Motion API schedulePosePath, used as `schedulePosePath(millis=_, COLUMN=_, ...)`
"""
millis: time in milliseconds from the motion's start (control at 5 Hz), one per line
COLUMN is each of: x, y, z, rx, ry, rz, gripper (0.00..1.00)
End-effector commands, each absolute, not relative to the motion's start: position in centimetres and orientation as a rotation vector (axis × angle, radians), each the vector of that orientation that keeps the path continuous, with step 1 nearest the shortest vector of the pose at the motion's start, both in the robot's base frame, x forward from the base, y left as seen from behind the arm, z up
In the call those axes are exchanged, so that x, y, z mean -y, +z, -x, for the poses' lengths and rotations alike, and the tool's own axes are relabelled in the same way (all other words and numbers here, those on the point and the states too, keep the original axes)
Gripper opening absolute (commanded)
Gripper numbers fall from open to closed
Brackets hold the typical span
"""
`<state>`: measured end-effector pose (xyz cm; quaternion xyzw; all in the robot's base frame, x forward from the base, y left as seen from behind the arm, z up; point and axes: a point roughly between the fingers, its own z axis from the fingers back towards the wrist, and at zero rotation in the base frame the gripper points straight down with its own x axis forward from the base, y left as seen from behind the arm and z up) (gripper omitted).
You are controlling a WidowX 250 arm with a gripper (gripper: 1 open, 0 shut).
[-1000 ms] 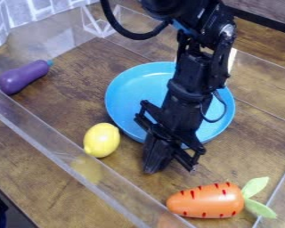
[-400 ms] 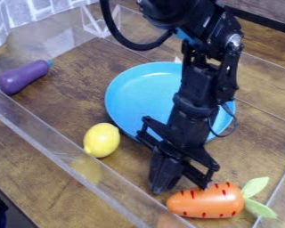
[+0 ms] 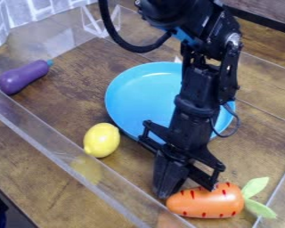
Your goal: Move the carrot to the right side
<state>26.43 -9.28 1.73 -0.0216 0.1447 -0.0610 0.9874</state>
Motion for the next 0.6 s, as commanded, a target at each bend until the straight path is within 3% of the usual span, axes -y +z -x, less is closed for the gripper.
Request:
schedulePosePath(millis=0, x=11.17, y=3.38, z=-27.27, rx=-0.220, ry=-0.151, rz=0.072, gripper=0.00)
schedulePosePath(millis=400, x=12.16, y=3.33, z=-28.21, rx=-0.223, ry=-0.216, rz=0.078, gripper=0.00)
